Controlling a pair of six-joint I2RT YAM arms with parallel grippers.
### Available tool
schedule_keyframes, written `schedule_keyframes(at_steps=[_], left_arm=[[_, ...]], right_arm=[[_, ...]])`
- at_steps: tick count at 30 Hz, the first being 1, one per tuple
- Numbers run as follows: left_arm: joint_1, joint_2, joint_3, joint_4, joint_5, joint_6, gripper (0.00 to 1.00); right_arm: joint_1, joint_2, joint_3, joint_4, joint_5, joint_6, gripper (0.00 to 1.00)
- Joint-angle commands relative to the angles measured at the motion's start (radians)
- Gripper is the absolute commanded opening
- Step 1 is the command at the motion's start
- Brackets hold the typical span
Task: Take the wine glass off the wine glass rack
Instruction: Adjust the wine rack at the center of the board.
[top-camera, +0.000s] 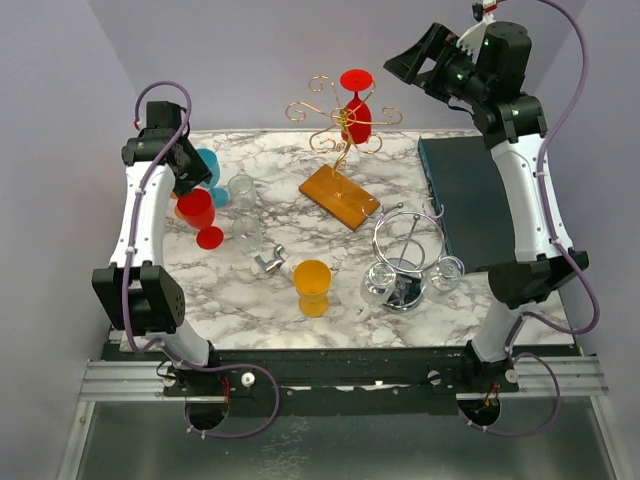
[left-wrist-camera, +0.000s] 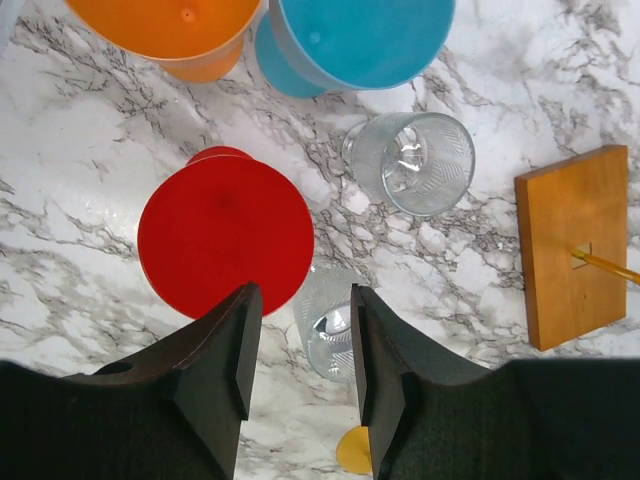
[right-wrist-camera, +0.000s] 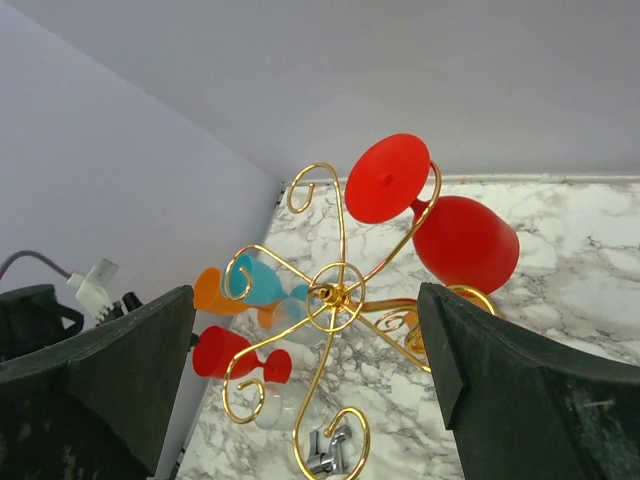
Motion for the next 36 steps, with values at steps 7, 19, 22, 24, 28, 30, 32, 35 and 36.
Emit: schedule_keyframes(at_steps=[7, 19, 22, 24, 28, 30, 32, 35, 36], left_arm=[[0.000, -0.129, 0.069, -0.018, 0.059, 0.020, 0.47], [-0.032, -0.140, 0.210, -0.003, 0.224, -0.027, 0.48], [-0.049, -0.137, 0.217, 0.022, 0.268, -0.057, 0.48], [-0.060, -0.137, 0.216, 0.056, 0.304, -0.082, 0.48], [-0.096, -0.107, 0.256, 0.102, 0.365, -0.126, 0.48], [-0.125, -0.087, 0.279, 0.121, 0.384, -0.146, 0.48], [-0.158, -0.067, 0.293, 0.144, 0.389, -0.167, 0.48], [-0.200, -0.028, 0.298, 0.188, 0.414, -0.209, 0.48], [-0.218, -0.017, 0.297, 0.209, 0.424, -0.224, 0.48]], right_arm=[[-0.063, 0.113, 0.041, 0.180, -0.150, 0.040, 1.00], [-0.068, 0.261, 0.087, 0.349, -0.232, 0.124, 0.91], [-0.068, 0.290, 0.096, 0.371, -0.237, 0.149, 0.84], [-0.067, 0.304, 0.092, 0.386, -0.235, 0.165, 0.80], [-0.067, 0.331, 0.093, 0.402, -0.228, 0.177, 0.75], [-0.067, 0.344, 0.104, 0.399, -0.229, 0.179, 0.73], [-0.067, 0.358, 0.114, 0.393, -0.234, 0.181, 0.72], [-0.068, 0.361, 0.105, 0.394, -0.245, 0.189, 0.69], [-0.067, 0.356, 0.097, 0.394, -0.244, 0.186, 0.69]])
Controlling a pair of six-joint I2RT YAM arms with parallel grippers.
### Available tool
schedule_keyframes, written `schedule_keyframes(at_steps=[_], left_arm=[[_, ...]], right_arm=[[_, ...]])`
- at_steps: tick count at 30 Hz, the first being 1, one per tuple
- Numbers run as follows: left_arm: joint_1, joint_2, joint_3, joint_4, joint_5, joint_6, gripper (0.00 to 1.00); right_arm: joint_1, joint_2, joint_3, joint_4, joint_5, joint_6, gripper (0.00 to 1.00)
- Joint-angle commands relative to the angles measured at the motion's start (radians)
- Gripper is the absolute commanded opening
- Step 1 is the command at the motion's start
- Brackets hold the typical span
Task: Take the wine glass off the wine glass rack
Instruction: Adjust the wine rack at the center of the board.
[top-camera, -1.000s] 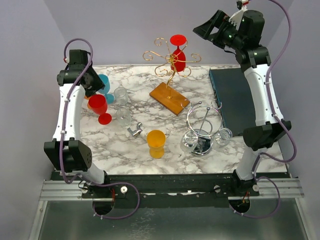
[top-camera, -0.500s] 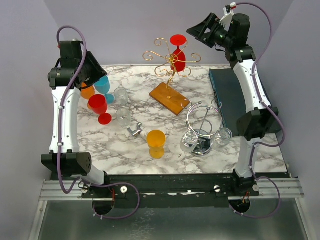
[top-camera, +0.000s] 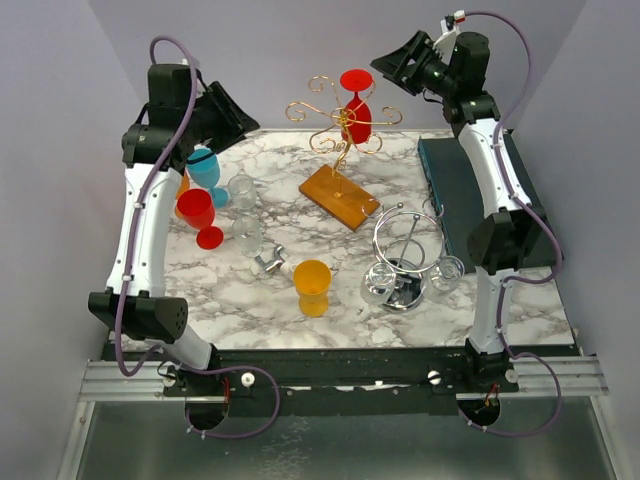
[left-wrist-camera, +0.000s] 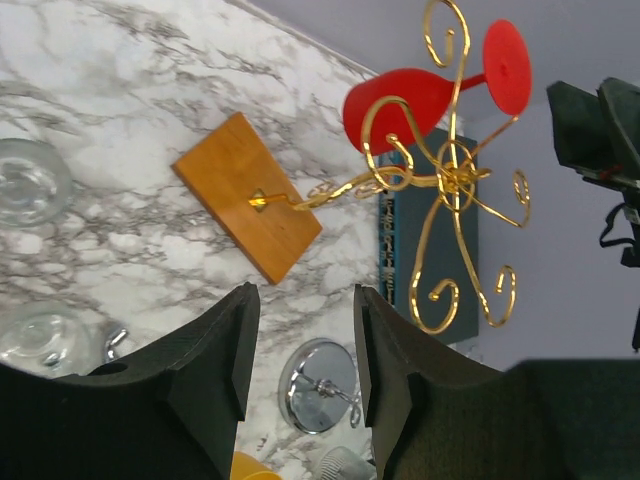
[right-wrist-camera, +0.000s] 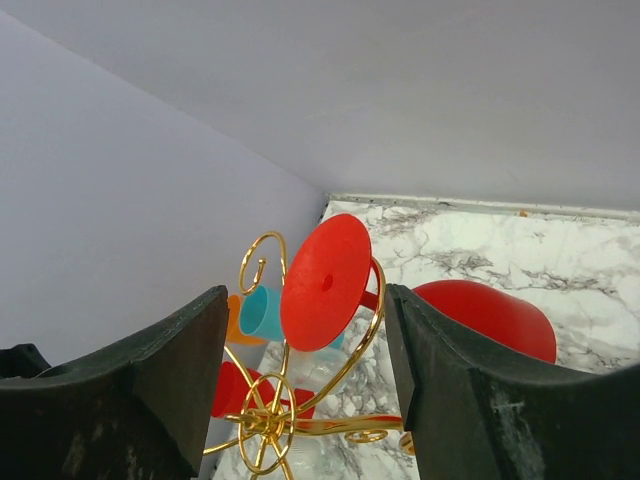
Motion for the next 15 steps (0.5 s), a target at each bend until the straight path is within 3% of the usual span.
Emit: schedule_keyframes(at_steps=[1, 15], left_arm=[[-0.072, 0.067, 0.022, 0.110, 0.080, -0.087, 0.48], [-0.138, 0.237, 0.077, 0.244, 0.095, -0.193, 0.46]], right_arm=[[-0.005, 0.007, 0.012, 0.029, -0.028, 0.007, 0.68], [-0.004, -0.080, -0.106, 0.002, -0.014, -0.028, 0.66]])
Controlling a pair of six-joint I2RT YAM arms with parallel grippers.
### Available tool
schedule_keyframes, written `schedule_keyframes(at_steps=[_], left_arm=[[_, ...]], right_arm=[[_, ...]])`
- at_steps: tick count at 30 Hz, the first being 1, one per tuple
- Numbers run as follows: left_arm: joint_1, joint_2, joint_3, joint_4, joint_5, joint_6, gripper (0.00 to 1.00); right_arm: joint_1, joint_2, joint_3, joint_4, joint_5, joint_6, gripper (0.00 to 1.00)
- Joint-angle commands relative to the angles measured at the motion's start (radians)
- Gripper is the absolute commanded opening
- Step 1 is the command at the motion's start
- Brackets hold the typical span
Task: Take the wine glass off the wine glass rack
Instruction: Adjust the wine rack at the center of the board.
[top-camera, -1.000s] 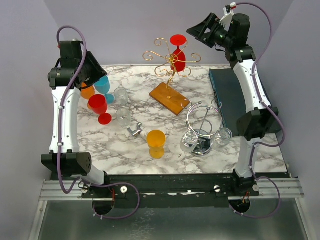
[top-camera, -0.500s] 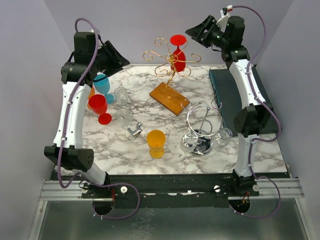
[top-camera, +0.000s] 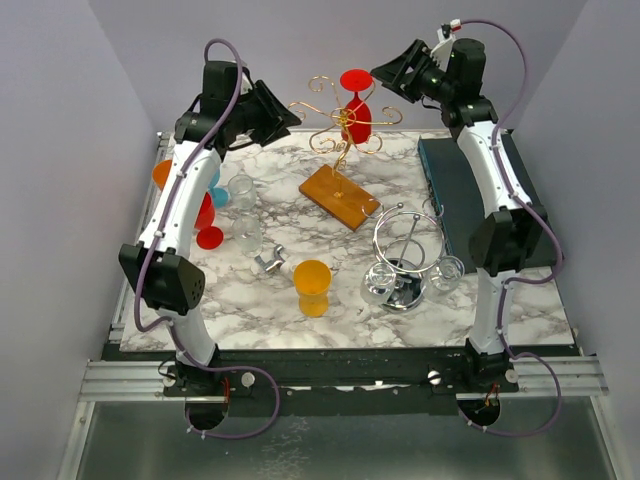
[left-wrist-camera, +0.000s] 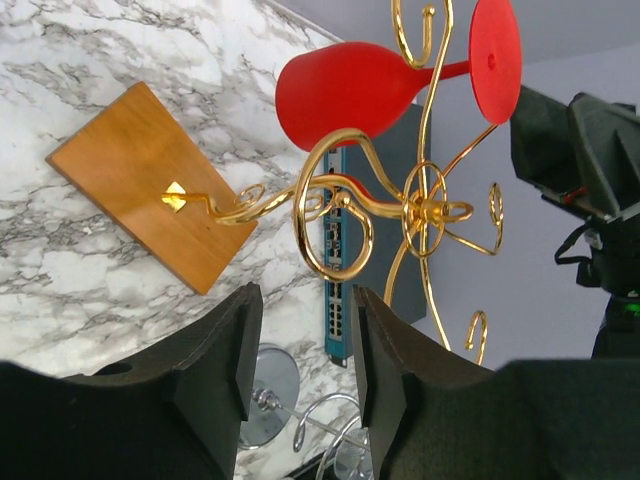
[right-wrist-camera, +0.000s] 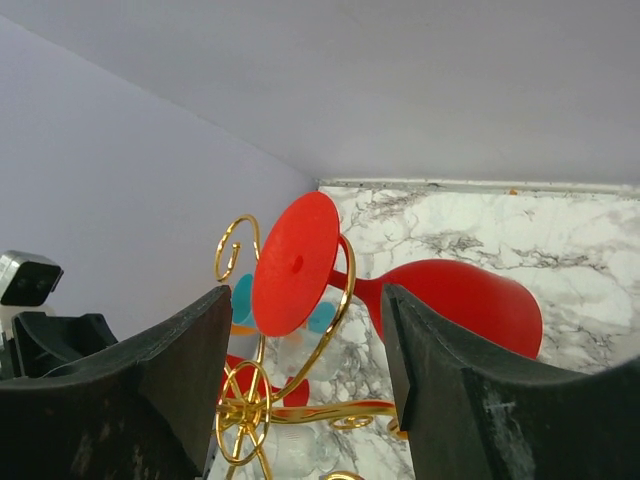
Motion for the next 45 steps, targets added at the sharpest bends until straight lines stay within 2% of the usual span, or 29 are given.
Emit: schedule_keyframes(at_steps=[1, 6, 10, 15, 20, 32, 45], left_arm=[[-0.005, 0.028, 0.042, 0.079, 0.022, -0.047, 0.45], [-0.005, 0.065, 0.060, 0.101, 0.033, -0.062, 0.41], [-0.005, 0.089, 0.082, 0.111, 0.040, -0.071, 0.32], [-0.006, 0.102, 0.089, 0.109, 0.038, -0.073, 0.17], [-0.001, 0.106, 0.091, 0.111, 0.039, -0.077, 0.09], [0.052, 0.140, 0.122, 0.102, 0.096, -0.079, 0.02], [0.061, 0.155, 0.121, 0.082, 0.167, -0.048, 0.00]], right_arm=[[-0.004, -0.078, -0.050, -0.006, -0.012, -0.027, 0.66], [-0.004, -0.101, -0.071, -0.016, -0.008, -0.037, 0.66], [-0.004, -0.124, -0.099, -0.008, -0.014, -0.034, 0.66], [-0.004, -0.162, -0.152, 0.006, -0.018, -0.025, 0.65], [-0.005, -0.210, -0.216, 0.029, -0.024, -0.012, 0.65], [-0.003, -0.252, -0.275, 0.039, -0.020, 0.007, 0.64], [0.000, -0.090, -0.054, 0.018, 0.071, 0.020, 0.60]])
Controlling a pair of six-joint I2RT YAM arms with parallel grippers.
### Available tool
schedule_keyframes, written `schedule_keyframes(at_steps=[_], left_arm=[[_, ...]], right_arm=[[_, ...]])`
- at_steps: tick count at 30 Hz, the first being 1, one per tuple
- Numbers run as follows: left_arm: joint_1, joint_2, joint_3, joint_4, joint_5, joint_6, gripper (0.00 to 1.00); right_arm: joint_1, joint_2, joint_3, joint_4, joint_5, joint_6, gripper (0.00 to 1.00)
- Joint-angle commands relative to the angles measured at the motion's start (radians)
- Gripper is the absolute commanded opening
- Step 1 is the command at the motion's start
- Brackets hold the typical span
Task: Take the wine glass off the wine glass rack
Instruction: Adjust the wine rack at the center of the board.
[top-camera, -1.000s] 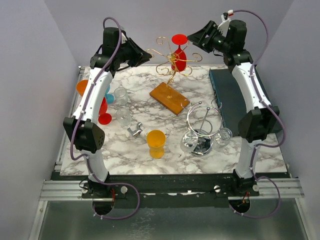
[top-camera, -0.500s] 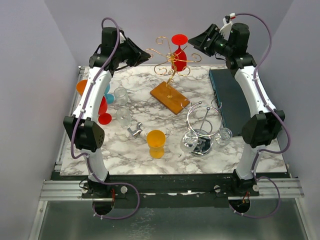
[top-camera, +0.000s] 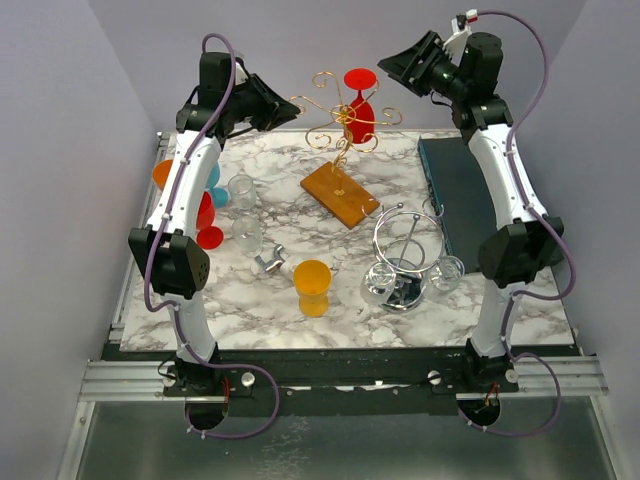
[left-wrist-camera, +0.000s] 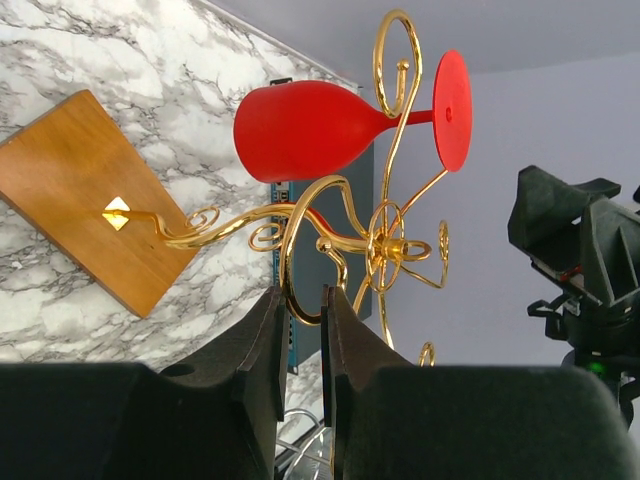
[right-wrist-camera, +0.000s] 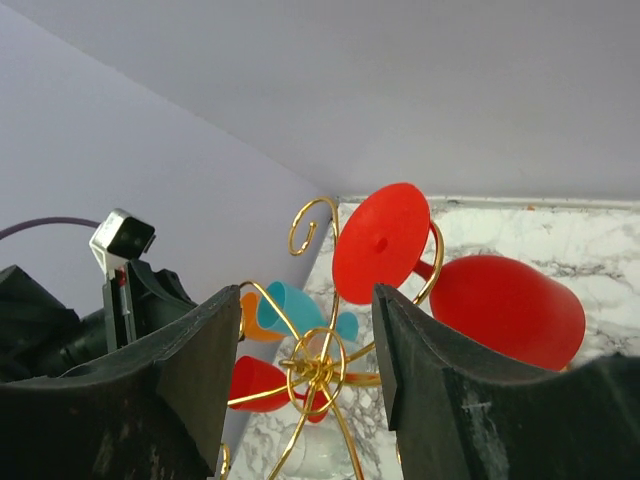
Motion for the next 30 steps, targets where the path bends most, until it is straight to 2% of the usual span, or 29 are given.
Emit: schedule_keyframes(at_steps=[1, 19, 25, 30], left_arm=[[0.006, 0.013, 0.010, -0.017, 0.035, 0.070, 0.00], [-0.026, 0.002, 0.009, -0.045, 0.078, 0.135, 0.00], [-0.038, 0.000, 0.011, -0.051, 0.071, 0.146, 0.00], [-0.042, -0.003, 0.012, -0.055, 0.069, 0.150, 0.00]], right_arm=[[0.000, 0.088, 0.091, 0.004, 0.047, 0.002, 0.59], [0.029, 0.138, 0.138, 0.010, 0.094, -0.019, 0.56], [0.031, 0.066, 0.038, 0.029, 0.130, -0.004, 0.53], [0.031, 0.037, 0.035, 0.000, 0.133, 0.015, 0.52]])
